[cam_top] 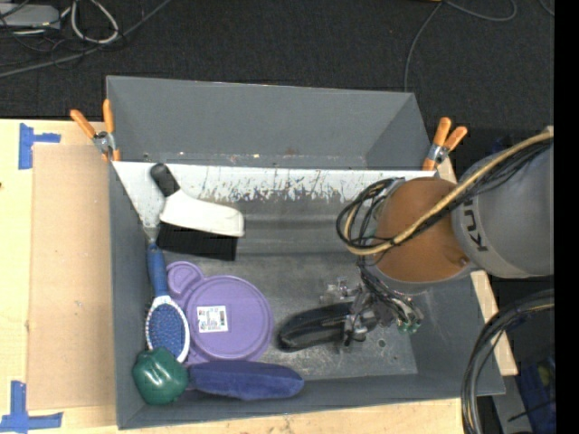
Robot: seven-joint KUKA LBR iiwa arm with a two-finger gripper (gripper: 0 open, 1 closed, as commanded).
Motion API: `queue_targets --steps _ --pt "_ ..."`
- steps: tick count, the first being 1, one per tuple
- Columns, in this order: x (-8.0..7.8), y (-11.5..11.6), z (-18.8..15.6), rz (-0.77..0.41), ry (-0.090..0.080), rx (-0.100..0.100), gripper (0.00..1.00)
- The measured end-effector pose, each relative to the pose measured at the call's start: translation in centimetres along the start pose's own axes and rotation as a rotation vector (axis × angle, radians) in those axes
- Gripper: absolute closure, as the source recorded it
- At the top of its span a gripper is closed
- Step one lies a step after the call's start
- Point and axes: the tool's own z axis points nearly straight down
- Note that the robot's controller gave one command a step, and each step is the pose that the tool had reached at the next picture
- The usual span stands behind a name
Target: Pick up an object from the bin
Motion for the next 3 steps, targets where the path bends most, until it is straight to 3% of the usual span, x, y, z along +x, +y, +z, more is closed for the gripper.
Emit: queue_targets --steps 3 --pt "0.1 0.1 -2.1 -0.001 0.003 -0.001 1.0"
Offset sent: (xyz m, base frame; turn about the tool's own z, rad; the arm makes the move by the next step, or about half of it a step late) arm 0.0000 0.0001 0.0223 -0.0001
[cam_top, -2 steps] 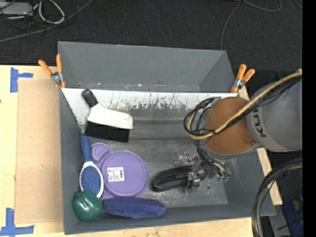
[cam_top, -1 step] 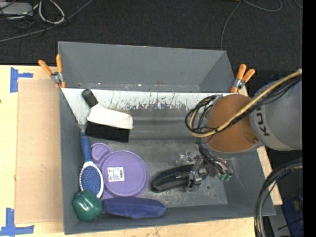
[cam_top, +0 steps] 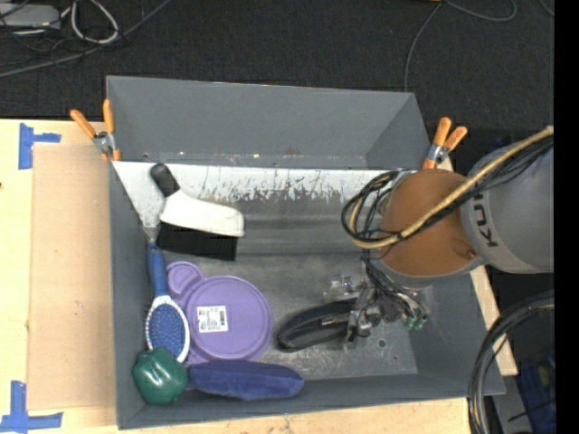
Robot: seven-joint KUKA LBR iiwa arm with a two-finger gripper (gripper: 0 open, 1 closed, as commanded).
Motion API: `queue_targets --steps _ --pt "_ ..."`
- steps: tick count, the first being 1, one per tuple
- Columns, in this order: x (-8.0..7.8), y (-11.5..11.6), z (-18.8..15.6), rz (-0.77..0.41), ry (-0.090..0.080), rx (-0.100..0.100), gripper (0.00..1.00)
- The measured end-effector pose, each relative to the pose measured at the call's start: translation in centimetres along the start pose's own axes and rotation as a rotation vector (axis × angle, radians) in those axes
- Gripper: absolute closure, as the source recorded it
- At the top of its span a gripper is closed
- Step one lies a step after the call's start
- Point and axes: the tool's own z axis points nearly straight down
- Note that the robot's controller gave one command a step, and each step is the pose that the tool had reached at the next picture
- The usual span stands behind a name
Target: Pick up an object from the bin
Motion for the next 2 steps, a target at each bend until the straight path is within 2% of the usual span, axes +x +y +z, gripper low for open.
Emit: queue_targets --steps 1,2 --pt "0.1 0.0 -0.4 0.0 0.004 -0.001 1.0" --pt "0.4 0.1 -3.4 0.001 0.013 -0.003 1.0"
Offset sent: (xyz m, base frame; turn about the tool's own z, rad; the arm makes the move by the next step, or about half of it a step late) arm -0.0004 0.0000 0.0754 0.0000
